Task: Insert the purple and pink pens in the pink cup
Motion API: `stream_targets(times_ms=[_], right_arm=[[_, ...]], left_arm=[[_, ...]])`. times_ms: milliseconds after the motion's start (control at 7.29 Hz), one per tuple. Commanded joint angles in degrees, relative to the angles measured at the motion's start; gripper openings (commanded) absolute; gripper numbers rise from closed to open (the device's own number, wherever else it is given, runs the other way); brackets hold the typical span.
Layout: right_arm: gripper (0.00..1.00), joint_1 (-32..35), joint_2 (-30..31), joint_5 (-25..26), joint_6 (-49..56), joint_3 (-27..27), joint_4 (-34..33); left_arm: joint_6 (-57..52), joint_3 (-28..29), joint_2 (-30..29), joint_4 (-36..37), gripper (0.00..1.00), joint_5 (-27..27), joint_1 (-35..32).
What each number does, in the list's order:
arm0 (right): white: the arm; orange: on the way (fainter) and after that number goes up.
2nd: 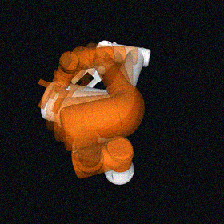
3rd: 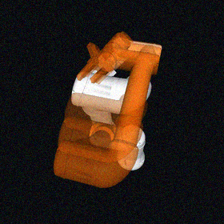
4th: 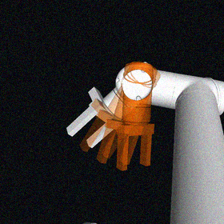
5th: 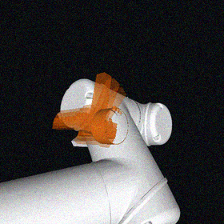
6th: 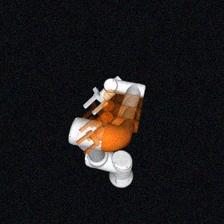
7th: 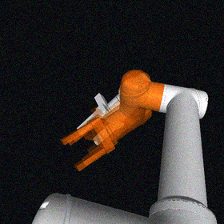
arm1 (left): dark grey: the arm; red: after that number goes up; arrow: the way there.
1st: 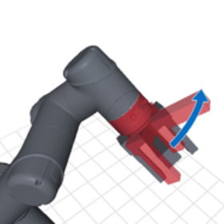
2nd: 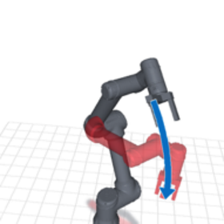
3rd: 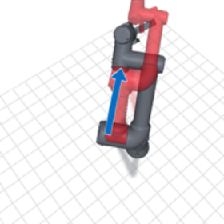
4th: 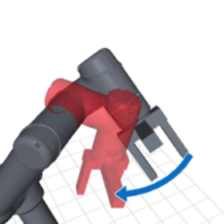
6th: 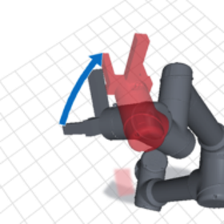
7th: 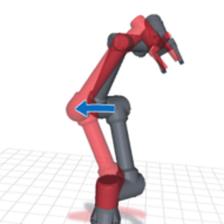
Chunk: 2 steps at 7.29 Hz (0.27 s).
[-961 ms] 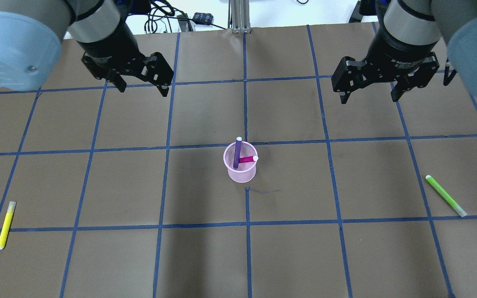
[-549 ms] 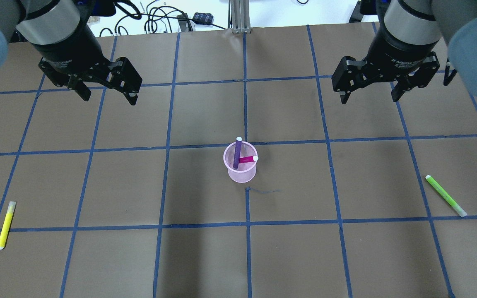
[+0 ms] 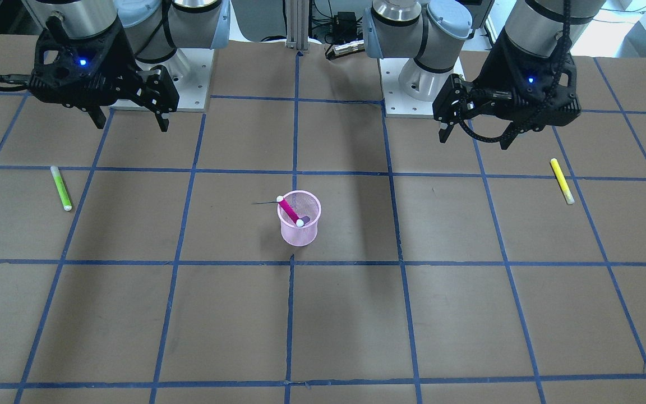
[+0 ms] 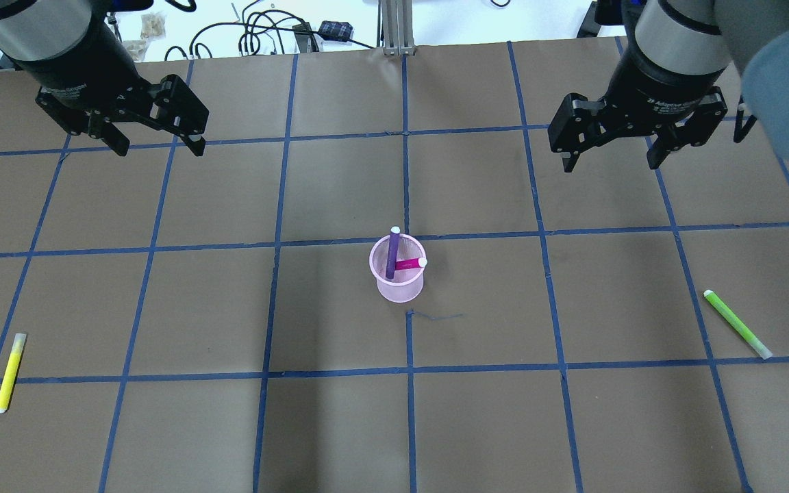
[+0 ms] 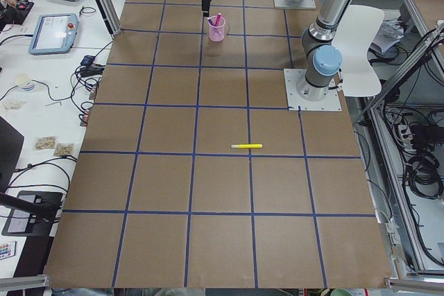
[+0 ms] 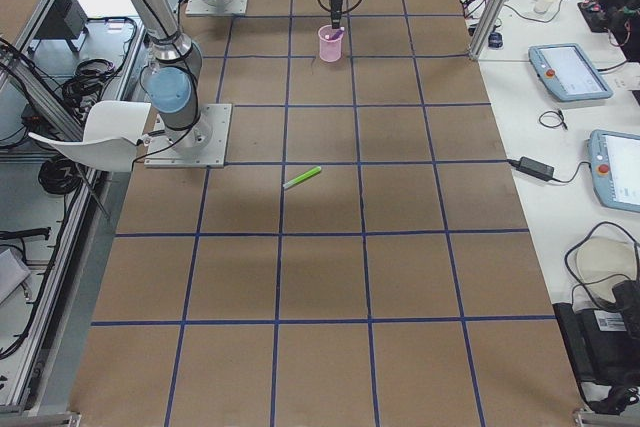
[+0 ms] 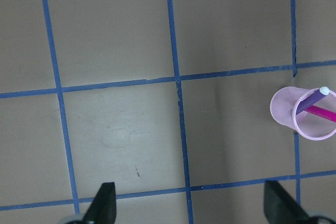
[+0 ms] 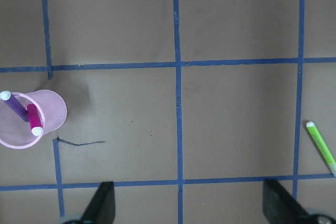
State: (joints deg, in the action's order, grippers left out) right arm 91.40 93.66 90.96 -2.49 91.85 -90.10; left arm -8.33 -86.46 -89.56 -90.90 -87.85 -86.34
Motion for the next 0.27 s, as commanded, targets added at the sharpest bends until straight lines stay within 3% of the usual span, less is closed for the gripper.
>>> stream_targets(times_ms=[0, 137], right_arm=[[1.00, 0.0, -0.1, 0.0, 0.0, 0.0, 0.0], [1.00, -0.1, 0.0, 0.0, 0.0, 0.0, 0.0]], left_arm=[[-0.1, 0.1, -0.3, 2.0, 1.00, 0.6, -0.2], [-0.1, 0.1, -0.4, 2.0, 1.00, 0.5, -0.5]])
